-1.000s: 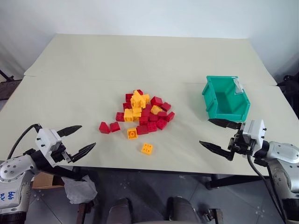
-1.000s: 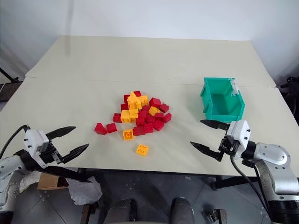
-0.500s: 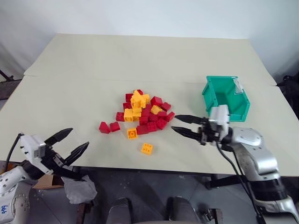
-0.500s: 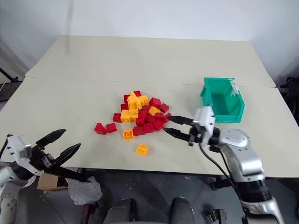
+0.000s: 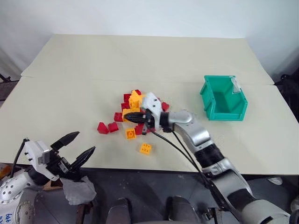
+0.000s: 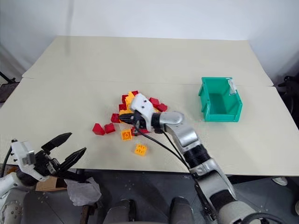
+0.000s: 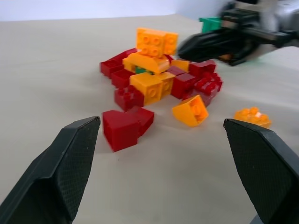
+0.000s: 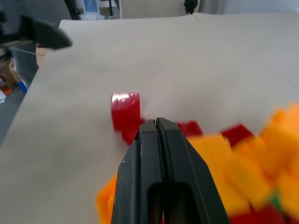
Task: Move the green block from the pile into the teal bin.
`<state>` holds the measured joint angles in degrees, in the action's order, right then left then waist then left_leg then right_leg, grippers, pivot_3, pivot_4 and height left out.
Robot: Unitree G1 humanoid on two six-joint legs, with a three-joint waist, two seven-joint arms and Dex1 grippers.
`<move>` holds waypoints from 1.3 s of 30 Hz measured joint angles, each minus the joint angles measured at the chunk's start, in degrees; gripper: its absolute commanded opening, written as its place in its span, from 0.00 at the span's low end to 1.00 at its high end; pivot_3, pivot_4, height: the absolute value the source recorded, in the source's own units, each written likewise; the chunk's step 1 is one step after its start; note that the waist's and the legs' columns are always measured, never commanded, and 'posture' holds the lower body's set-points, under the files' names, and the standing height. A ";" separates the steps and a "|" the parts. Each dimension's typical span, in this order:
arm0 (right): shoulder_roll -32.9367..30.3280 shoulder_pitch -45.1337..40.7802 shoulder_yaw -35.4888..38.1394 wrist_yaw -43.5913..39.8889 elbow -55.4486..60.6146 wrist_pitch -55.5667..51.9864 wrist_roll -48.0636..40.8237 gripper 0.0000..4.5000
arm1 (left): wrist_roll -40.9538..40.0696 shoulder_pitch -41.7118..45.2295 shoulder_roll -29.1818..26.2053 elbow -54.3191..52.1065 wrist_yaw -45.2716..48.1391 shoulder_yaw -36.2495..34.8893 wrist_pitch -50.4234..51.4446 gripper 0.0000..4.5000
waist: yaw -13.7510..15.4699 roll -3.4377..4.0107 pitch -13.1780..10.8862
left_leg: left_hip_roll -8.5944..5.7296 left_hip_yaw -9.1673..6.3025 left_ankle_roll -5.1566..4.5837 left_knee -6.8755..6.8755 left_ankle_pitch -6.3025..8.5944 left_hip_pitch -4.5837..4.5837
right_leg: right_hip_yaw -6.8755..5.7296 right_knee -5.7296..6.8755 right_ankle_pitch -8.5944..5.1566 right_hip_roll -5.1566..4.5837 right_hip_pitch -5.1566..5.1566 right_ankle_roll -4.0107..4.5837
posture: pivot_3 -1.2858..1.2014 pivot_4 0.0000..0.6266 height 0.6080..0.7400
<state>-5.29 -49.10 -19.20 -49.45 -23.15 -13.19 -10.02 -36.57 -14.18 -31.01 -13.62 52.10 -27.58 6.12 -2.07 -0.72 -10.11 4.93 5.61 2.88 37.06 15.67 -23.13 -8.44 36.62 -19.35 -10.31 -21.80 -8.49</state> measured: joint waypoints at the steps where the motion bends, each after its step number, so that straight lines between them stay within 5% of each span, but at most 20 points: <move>1: 1.20 -1.89 -0.10 1.40 -3.85 0.75 1.32 0.01 | -0.07 0.04 -0.37 -0.29 -0.02 0.15 0.57 1.00 | -0.03 0.00 0.00 | 0.00 0.01 0.00 0.02 0.00 -0.02 | 0.01 0.01 0.00 0.00 -0.02 0.00 | 0.52 0.24 1.00; 11: 4.94 -14.90 3.73 14.29 -30.96 13.13 9.57 0.01 | -0.12 2.41 -0.67 -1.81 -1.68 1.03 1.78 1.00 | -0.55 0.00 0.00 | 0.00 0.17 0.00 -0.01 0.00 -0.04 | 0.17 0.09 0.00 0.00 -0.18 0.00 | 0.52 0.24 1.00; 22: 1.16 -18.48 7.17 18.18 -41.80 18.55 13.57 0.01 | 0.01 4.23 -0.38 -1.62 -2.86 2.43 1.77 1.00 | -1.97 0.00 0.00 | 0.03 0.65 0.00 -0.03 -0.01 -0.04 | 0.73 0.39 0.00 0.02 -0.61 0.00 | 0.52 0.24 1.00; 32: -0.11 -7.37 3.04 0.91 -18.52 10.53 13.22 0.01 | 0.29 4.59 -0.48 -1.39 -2.82 3.86 1.88 1.00 | -2.41 -0.03 0.02 | 0.06 0.75 -0.02 0.00 0.01 -0.01 | 0.87 0.40 0.00 0.03 -0.64 0.00 | 0.52 0.24 1.00; 39: -9.62 2.69 1.43 -9.58 3.28 -2.84 10.35 0.01 | 0.42 4.05 -0.60 -1.34 -2.68 3.75 1.87 1.00 | -1.49 -0.06 0.03 | 0.06 0.82 -0.06 0.01 0.05 -0.01 | 0.90 0.35 0.00 0.04 -0.66 0.00 | 0.52 0.24 1.00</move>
<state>-14.91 -46.41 -17.77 -59.04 -19.87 -16.03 0.33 -36.15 -10.12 -31.62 -14.96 49.42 -23.82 7.99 -3.56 -0.78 -10.08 4.99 6.43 2.83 37.07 15.71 -23.14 -7.54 36.97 -19.35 -10.28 -22.46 -8.49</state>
